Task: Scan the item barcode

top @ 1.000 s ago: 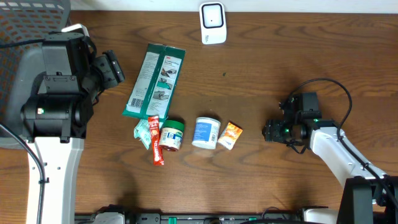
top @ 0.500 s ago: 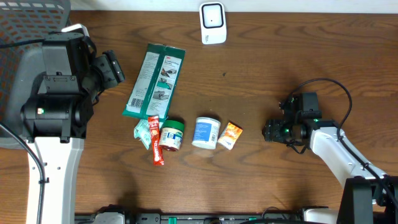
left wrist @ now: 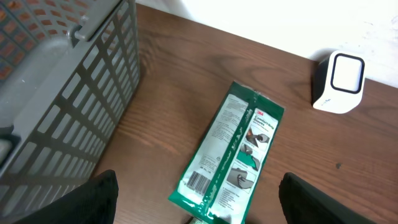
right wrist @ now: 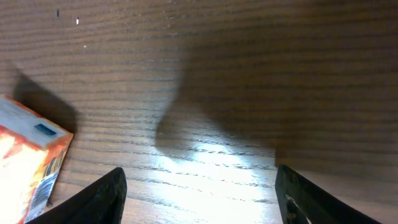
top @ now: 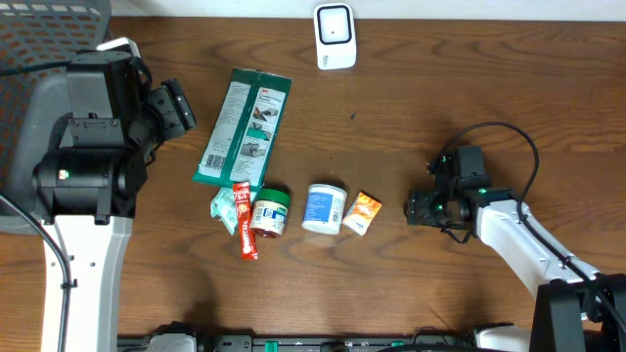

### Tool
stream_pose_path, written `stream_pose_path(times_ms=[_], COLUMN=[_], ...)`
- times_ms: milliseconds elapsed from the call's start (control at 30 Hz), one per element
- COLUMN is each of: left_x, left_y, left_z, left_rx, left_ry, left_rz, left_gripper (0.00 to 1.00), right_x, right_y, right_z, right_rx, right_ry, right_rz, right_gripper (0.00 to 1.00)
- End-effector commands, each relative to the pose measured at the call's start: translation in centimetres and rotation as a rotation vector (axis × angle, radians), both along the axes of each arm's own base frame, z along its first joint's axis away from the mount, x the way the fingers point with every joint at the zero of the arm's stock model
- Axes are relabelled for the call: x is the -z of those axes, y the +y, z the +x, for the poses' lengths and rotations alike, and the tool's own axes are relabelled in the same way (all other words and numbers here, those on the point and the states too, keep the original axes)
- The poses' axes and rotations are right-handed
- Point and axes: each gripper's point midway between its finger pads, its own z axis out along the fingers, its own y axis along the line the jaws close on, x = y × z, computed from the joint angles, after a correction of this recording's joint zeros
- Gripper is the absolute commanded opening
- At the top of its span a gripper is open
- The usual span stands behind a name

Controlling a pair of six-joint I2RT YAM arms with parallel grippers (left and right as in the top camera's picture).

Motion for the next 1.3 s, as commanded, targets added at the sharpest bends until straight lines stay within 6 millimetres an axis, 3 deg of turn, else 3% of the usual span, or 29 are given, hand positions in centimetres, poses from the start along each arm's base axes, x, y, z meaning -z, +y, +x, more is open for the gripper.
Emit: stream_pose_path(times_ms=[0,233,433,933,1100,1267], left_x=[-0.9,-0.9,-0.9,-0.9,-0.9,-0.9], left_y=[0.3,0.3,0.3,0.3,0.3,0.3], left_z=[-0.1,-0.1,-0.1,-0.1,-0.1,-0.1], left_rx=[-0.002,-0.002,-0.002,-0.002,-0.002,-0.002], left_ry=[-0.022,-0.022,-0.022,-0.022,-0.022,-0.022], left_rz=[0.015,0.015,0.015,0.015,0.015,0.015], left_gripper=[0.80,0.80,0.80,0.80,0.80,0.80], right_x=[0.4,0.5,1.9,1.6,-1.1,-5.6], right_y=[0.1,0.1,0.1,-0.4,-0.5,-0.4], right_z=[-0.3,-0.4,-0.5,0.4,1.7,3.2], right_rx=[0.014,0.040,0.040,0.046,0.050,0.056], right_ry=[0.006,0.015,0.049,0.016,-0.014,-0.072], right_rz=[-0.036,-0.029,-0.037,-0.068,-0.065,-0.053], right_gripper=[0.73,0.74,0.76,0.76,0.78,0.84])
